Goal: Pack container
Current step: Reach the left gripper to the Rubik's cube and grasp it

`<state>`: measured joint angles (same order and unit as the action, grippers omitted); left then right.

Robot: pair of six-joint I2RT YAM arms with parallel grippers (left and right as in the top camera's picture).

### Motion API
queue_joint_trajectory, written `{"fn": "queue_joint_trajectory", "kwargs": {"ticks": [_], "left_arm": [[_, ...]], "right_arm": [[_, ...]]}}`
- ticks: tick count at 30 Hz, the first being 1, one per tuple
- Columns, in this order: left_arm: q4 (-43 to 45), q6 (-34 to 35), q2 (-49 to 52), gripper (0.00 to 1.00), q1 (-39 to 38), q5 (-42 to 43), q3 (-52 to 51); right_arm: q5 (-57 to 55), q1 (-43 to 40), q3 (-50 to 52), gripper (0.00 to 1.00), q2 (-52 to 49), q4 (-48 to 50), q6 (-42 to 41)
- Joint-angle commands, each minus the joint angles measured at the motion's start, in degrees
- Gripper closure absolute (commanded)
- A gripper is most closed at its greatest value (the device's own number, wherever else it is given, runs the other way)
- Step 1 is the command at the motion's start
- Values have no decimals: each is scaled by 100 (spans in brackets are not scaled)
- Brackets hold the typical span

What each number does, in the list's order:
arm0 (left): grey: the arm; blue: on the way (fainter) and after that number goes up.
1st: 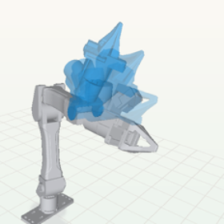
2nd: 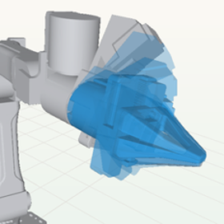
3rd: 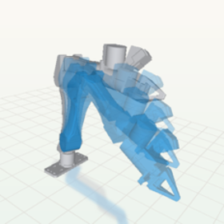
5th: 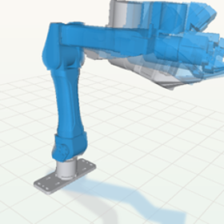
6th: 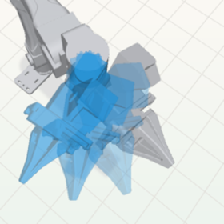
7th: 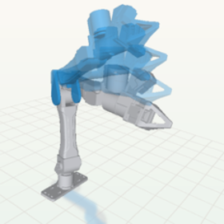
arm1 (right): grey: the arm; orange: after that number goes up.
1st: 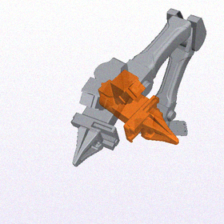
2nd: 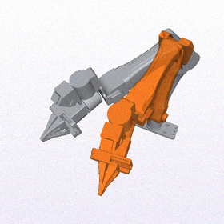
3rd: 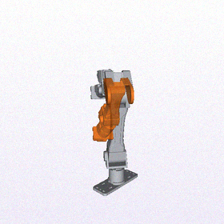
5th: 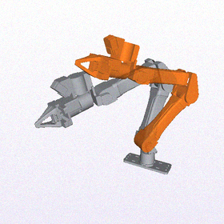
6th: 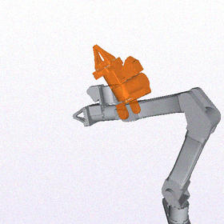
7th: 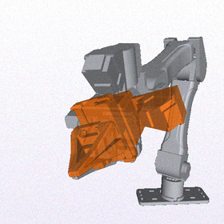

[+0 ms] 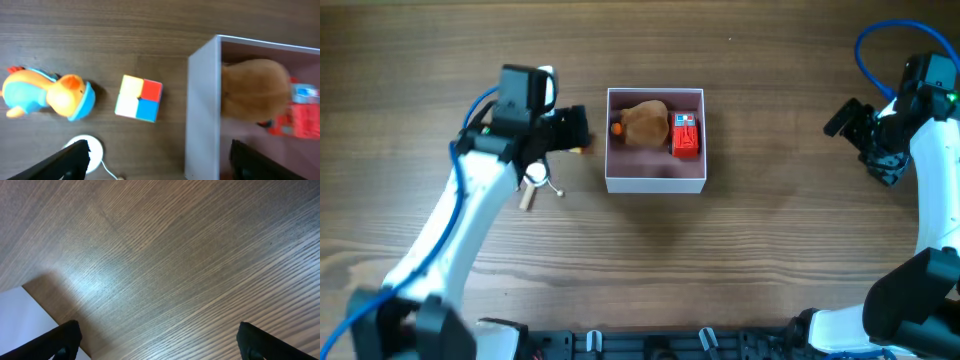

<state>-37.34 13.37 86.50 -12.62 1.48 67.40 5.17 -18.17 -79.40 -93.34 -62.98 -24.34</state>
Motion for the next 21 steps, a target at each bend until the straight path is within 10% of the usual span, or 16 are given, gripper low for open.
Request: {"fn": "queue_joint_trajectory", "kwargs": {"ticks": [1,21], "left_arm": [[-260,-470,885,9,-13,-313,682],[-1561,-1016,3101,12,122,-671,2459]], "right_arm": [[94,-7,-59,0,-33,-57,28],[92,-7,-59,0,-33,-192,31]]}}
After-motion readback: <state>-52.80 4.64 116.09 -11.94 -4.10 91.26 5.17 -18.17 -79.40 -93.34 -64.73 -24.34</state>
